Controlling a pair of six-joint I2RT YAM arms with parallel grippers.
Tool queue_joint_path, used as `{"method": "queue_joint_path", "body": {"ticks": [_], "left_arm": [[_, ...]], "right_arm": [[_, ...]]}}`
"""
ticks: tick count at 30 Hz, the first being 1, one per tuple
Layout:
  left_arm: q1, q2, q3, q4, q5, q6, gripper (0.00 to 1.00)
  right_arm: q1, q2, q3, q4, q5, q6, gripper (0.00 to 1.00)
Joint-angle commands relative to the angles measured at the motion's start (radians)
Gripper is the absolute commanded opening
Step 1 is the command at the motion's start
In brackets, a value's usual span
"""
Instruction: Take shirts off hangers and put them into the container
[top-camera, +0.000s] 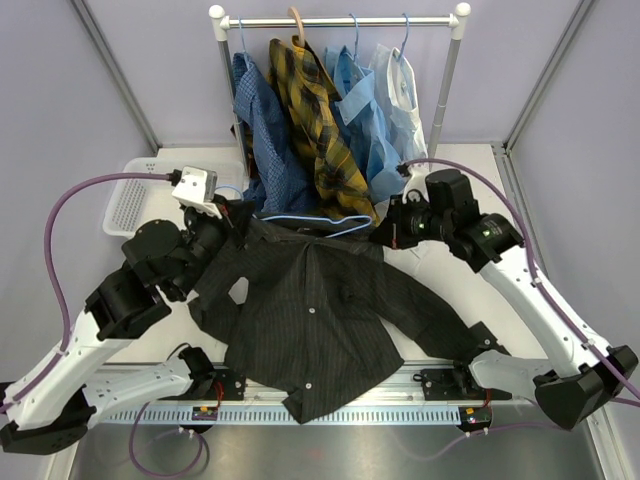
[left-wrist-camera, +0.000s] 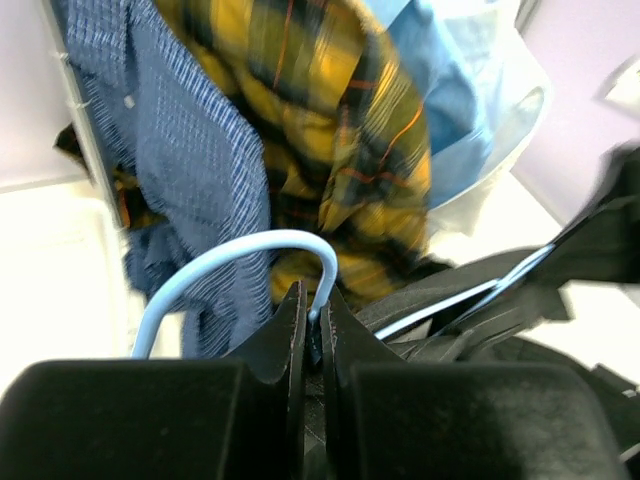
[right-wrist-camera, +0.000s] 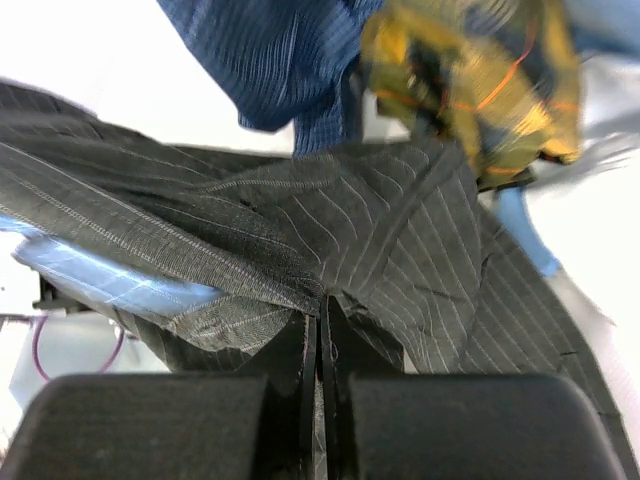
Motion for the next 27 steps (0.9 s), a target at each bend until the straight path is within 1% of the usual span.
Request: {"method": "queue_joint_path", "body": {"ticks": [1,3,5,7,11,12,14,15,17,18,19,20,21,22,23,24,25,27], "left_arm": [[0.023,-0.017,0.060,0.218,-0.049,-0.004,0.00],[0.023,-0.001,0.071,0.260,-0.006,-0.005,0.00],[0.023,0.012,0.091,0.261,0.024,-0.010,0.00],[0.023,0.034,0.094,0.271,0.041,-0.028,0.00],[0.023,0.072,0.079,0.342,0.095,-0.073,0.00],[0.023,0.077,0.071,0.395,0.100,-0.099,0.00],[0.023,0.094,0.068,0.455,0.112,-0.123,0.00],[0.023,0.100,0.063,0.512,0.117,-0.142,0.00],[0.023,0.123,0.072,0.544,0.127,-0.145,0.00],[0.023,0.132,0.083,0.529,0.121,-0.128,0.00],[0.023,0.143,0.103,0.511,0.094,-0.113,0.00],[0.023,0.144,0.105,0.496,0.074,-0.099,0.00],[0.024,0.143,0.103,0.453,0.054,-0.072,0.00],[0.023,0.141,0.101,0.422,0.028,-0.059,0.00],[0.024,0.138,0.103,0.388,-0.039,-0.052,0.00],[0.024,0.137,0.105,0.326,-0.067,-0.047,0.00],[0.024,0.129,0.091,0.308,-0.096,-0.038,0.00],[0.023,0.103,0.069,0.291,-0.107,-0.009,0.00]], "right_arm": [[-0.037,-0.005,-0.123,0.004,-0.016,-0.056,0.00],[-0.037,0.000,-0.158,0.036,-0.080,-0.066,0.00],[-0.037,0.014,-0.184,0.049,-0.137,-0.071,0.00],[-0.037,0.009,-0.221,0.105,-0.165,-0.053,0.00],[-0.037,-0.008,-0.330,0.289,-0.269,0.025,0.00],[-0.034,-0.008,-0.350,0.353,-0.285,0.058,0.00],[-0.014,0.000,-0.404,0.398,-0.290,0.079,0.01],[-0.005,0.004,-0.411,0.409,-0.282,0.072,0.08],[0.009,0.014,-0.416,0.393,-0.264,0.053,0.23],[0.011,0.012,-0.413,0.354,-0.253,0.032,0.41],[0.011,-0.008,-0.398,0.330,-0.233,0.017,0.48],[0.011,-0.023,-0.388,0.302,-0.186,0.003,0.52],[0.011,-0.060,-0.372,0.246,-0.159,-0.040,0.58],[0.011,-0.077,-0.362,0.218,-0.130,-0.062,0.61],[0.011,-0.091,-0.352,0.151,-0.068,-0.079,0.64],[0.009,-0.120,-0.327,0.117,-0.043,-0.117,0.71],[0.011,-0.134,-0.318,0.089,-0.026,-0.135,0.73],[0.009,-0.161,-0.296,0.003,0.029,-0.168,0.78]]}}
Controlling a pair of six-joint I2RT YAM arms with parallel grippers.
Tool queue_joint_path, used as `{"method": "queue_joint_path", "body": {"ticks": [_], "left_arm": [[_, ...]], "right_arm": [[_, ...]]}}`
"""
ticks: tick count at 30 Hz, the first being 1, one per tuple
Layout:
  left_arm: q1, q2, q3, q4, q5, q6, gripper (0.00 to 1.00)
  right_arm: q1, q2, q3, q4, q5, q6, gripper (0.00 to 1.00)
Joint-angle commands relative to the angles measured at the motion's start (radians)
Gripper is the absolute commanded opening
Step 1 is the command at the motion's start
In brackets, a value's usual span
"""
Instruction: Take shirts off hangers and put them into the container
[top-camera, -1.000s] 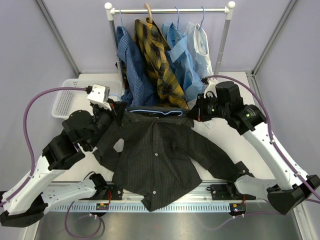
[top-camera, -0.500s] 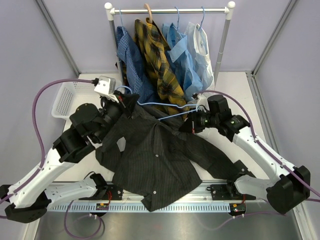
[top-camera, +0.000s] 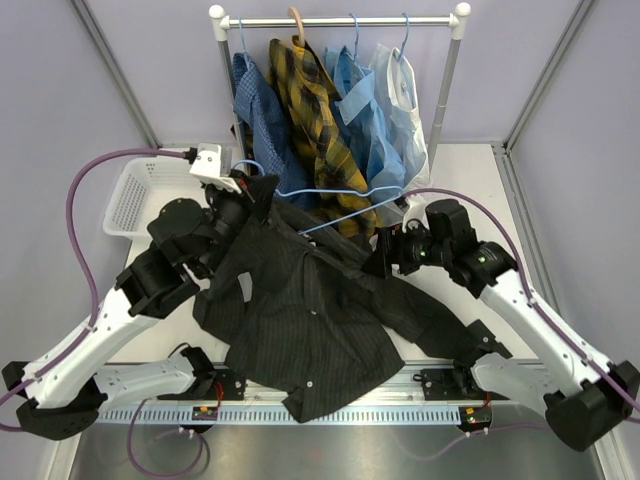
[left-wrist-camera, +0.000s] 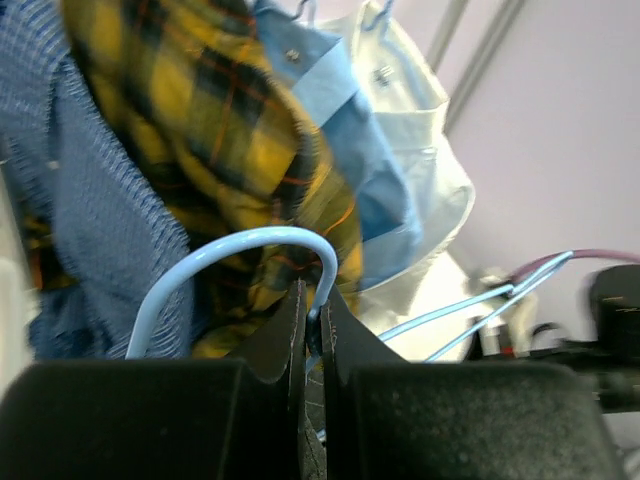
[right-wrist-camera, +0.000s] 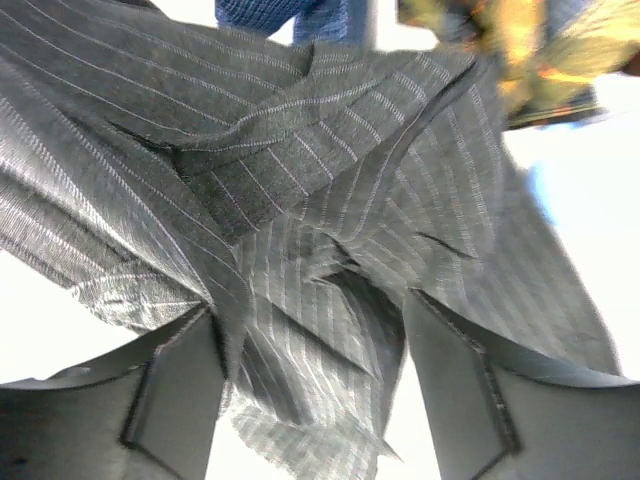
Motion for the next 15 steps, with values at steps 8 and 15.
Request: {"method": "queue_joint_path", "body": {"ticks": [8,15], "left_arm": [[0.013,-0.053,0.009,-0.070,-0.113,0.115,0.00],[0.013,-0.021,0.026,-0.075,-0.087,0.087,0.00]], "right_arm": [[0.003,-0.193,0.268,-0.402,0.128,-0.246,0.93],[0.004,-0.181,0.406,-0.430,0.021,-0.260,0.99]]}}
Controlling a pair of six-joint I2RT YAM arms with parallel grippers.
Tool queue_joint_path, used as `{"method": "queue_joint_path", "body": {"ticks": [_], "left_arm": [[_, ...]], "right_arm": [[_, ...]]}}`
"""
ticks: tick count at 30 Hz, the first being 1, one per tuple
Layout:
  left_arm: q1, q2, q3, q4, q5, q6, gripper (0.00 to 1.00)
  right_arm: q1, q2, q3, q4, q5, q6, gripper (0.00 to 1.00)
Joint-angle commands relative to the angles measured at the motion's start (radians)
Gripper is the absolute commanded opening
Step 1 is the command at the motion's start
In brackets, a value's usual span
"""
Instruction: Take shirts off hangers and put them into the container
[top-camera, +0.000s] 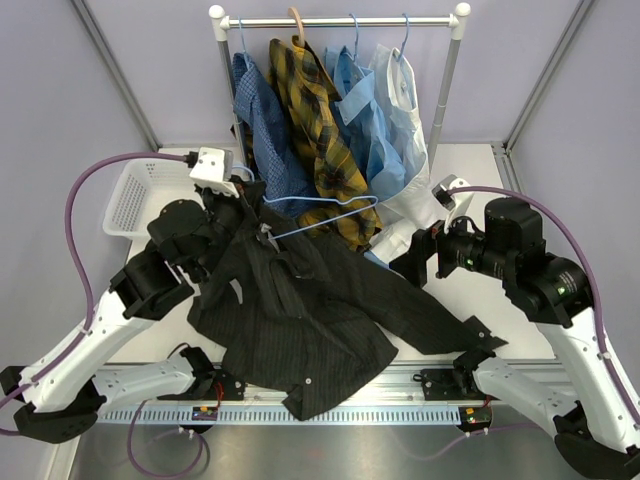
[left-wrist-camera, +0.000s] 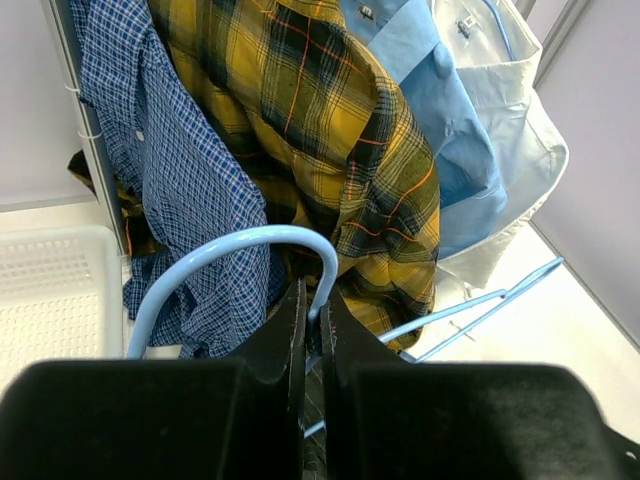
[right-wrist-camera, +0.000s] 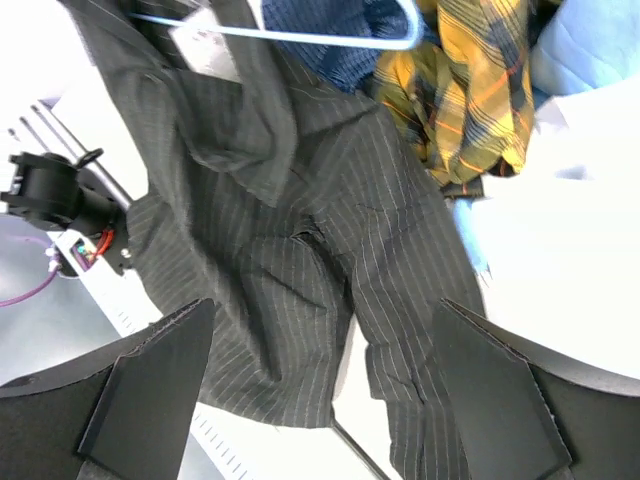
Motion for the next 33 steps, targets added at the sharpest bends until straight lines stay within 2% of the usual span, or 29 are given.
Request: {"method": "queue_joint_path", "body": {"ticks": [1,4,9,13,17,22,25,26,29,30,33], "left_arm": [[0.004,0.013,0.028,0.051,0.022,0.008,0.00],[0.002,0.027,0.040,0.043,0.100,0.013,0.00],[0.002,0.055,0.068,-0.030,0.237,0.053,0.00],[0.002,0.063,0.063,-0.052,0.297,0.058,0.00],[0.002,0.089,0.101,-0.050,0.329,0.047,0.00],[0.002,0.151,0.156,-0.050,0.369,0.054,0.00],[0.002,0.171,0.180,-0.050,0.394,0.053,0.00],[0.002,0.175,0.184,-0.050,0.394,0.054,0.00],[0.002,0.178,0.186,-0.049,0.391,0.059,0.00],[0.002,0.179,0.183,-0.052,0.388,0.059,0.00],[0.002,0.178,0.184,-0.050,0.383,0.054,0.00]], "right_arm": [[0.003,-0.006,0.042,-0.036,-0.077,-0.036,0.99],[0.002,0.003,0.074,0.024,-0.127,-0.032,0.99],[0.002,0.133,0.266,-0.048,-0.067,-0.183,0.99],[0.004,0.207,0.318,0.041,-0.174,-0.210,0.97],[0.007,0.319,0.356,0.052,-0.271,-0.229,0.93],[0.073,0.396,0.361,0.055,-0.259,-0.267,0.90],[0.101,0.439,0.367,0.046,-0.263,-0.284,0.82],[0.104,0.456,0.375,0.039,-0.272,-0.289,0.73],[0.113,0.466,0.376,0.042,-0.285,-0.293,0.60],[0.114,0.465,0.375,0.046,-0.286,-0.295,0.52],[0.116,0.463,0.370,0.043,-0.285,-0.298,0.45]]}}
